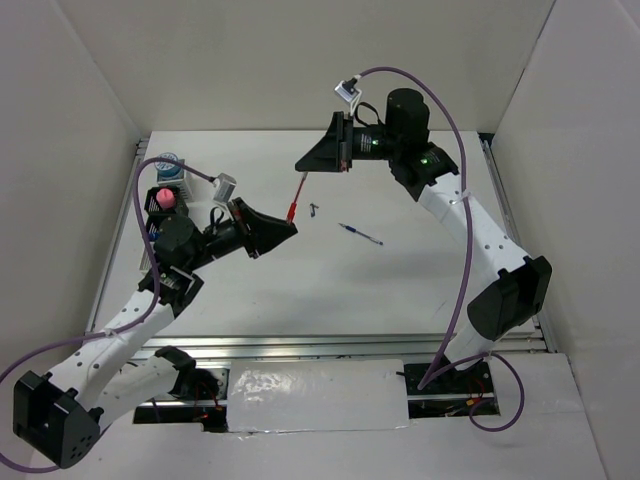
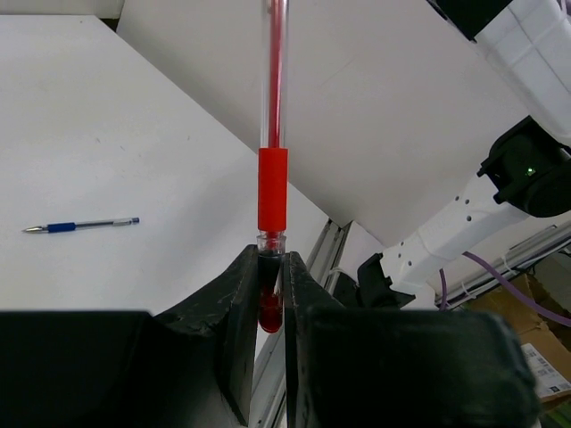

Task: Sort the stationery into containers
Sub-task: Close the pen cap on the pen.

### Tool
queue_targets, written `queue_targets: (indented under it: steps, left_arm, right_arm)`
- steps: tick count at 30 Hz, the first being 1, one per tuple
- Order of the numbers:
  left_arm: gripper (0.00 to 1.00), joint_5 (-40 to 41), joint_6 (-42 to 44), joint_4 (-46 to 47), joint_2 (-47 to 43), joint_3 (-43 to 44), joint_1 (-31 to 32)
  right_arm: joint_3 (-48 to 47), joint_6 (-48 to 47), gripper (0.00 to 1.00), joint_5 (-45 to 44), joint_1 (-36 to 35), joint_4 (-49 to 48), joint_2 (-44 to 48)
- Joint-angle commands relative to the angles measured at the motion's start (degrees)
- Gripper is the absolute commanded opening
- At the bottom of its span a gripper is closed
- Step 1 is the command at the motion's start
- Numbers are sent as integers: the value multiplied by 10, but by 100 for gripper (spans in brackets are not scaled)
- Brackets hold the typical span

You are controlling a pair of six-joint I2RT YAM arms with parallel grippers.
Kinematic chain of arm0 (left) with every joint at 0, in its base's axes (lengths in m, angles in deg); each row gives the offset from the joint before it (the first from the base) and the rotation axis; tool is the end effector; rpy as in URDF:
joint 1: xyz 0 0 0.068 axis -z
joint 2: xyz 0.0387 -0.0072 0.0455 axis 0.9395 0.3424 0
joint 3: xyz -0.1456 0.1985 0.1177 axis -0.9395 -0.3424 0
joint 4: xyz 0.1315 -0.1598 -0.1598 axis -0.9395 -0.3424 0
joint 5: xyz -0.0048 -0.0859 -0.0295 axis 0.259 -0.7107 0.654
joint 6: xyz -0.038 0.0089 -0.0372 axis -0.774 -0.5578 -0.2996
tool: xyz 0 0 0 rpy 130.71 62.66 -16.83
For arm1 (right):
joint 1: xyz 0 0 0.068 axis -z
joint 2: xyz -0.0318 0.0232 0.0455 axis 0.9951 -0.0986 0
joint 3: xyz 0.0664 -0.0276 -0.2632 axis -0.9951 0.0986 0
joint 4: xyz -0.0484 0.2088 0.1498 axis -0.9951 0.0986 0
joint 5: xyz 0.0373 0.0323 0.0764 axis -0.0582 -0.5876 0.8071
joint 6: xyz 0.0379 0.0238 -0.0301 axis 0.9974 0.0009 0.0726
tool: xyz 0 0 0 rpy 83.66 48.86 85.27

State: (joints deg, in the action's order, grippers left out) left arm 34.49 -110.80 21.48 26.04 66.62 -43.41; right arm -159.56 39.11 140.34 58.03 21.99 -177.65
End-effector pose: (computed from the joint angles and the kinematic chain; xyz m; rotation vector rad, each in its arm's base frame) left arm 0.1821 -0.1122 0.3519 0.3133 1.4939 -1.3642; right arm 0.3117 0.1876 0.4504 -0.6007 1.8271 1.6885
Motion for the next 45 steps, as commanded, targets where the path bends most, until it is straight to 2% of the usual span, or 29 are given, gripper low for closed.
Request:
queue_targets:
  steps: [1, 6, 8, 22, 45]
  left_arm:
    - [0, 5, -17, 37, 2, 28, 3]
    - [0, 5, -14, 42, 6, 34, 9]
    - [0, 5, -7, 42, 7, 37, 13]
    - [0, 18, 29, 34, 11, 45, 14]
    - [0, 27, 40, 50, 19, 72, -8]
  right_arm:
    - [-6, -6, 19, -9, -9, -16, 11]
    - [-8, -16, 8, -17, -11, -7, 8]
    - [-10, -22, 0, -21, -16, -1, 7]
    - [-8, -134, 0, -35, -67, 73, -1]
    - [87, -115, 0, -29, -87, 56, 14]
